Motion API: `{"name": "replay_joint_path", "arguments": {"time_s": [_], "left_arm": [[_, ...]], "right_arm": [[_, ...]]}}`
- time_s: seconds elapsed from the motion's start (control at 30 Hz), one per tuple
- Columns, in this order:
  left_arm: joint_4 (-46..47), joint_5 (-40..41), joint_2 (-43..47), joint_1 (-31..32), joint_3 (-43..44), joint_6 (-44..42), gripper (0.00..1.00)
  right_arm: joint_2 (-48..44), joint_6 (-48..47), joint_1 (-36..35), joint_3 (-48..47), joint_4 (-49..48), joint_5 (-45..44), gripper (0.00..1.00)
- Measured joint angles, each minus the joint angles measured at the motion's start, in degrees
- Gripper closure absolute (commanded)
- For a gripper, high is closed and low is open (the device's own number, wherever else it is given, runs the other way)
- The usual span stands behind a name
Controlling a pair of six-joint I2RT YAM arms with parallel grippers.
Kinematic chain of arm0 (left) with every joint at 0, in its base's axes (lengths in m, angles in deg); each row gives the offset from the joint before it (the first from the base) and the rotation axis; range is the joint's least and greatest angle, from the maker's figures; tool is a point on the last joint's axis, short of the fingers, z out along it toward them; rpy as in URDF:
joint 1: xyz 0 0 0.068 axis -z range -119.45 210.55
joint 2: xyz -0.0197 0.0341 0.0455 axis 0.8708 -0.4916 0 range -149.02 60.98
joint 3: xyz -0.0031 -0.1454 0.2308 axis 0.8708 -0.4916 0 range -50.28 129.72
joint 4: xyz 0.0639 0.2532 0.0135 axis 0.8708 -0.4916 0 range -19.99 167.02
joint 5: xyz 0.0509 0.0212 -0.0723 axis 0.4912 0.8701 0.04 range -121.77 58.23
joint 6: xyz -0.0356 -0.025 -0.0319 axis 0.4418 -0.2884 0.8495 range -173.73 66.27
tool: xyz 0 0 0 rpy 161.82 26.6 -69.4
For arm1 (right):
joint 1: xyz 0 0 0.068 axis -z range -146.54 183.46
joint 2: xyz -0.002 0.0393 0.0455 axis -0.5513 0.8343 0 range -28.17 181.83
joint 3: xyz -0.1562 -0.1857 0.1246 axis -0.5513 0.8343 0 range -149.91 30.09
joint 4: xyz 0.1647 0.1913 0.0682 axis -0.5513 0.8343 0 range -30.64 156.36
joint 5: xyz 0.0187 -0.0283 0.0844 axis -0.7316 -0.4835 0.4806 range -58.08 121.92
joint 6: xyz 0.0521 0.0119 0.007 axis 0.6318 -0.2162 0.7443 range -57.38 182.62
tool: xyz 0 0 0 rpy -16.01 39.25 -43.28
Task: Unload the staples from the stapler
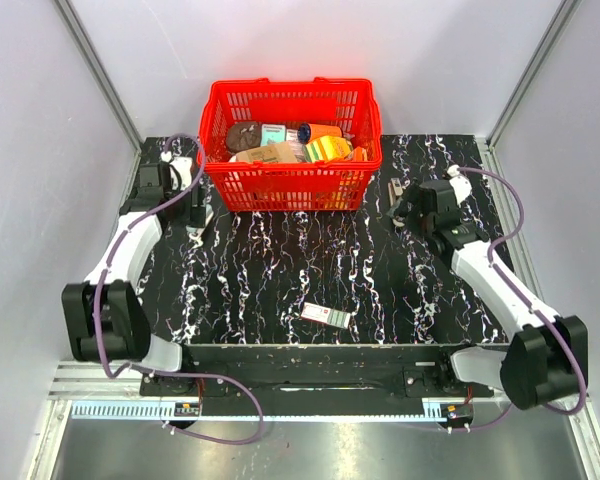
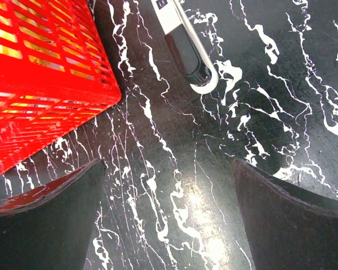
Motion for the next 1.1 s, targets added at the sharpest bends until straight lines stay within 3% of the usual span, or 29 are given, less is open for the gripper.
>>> {"name": "replay_joint_path", "arguments": {"time_s": [0.23, 0.6, 0.77, 1.0, 1.1], "left_arm": [[2.75, 1.29, -12.09, -0.98, 5.51, -0.94, 0.12], [5.11, 0.98, -22.08, -1.18, 10.23, -2.21, 0.19], [5.07, 0.9, -25.62, -1.18, 10.23, -3.48, 0.35], [5.14, 0.79, -27.23, -0.76, 10.14, -4.52, 0.72], [6.16, 0.85, -26.95, -0.28, 9.27, -4.72, 0.78]], "right_arm": [[-7.28, -1.25, 0.0, 3.32, -1.36, -0.09, 0.05], [-8.24, -1.73, -0.92, 5.42, -2.38, -0.2, 0.07], [-8.31, -1.53, -1.95, 5.75, -2.47, -0.44, 0.1], [-9.03, -1.51, -2.93, 5.84, -2.69, -0.55, 0.17], [-9.29, -1.53, -3.5, 6.01, -2.71, -0.55, 0.2]]}}
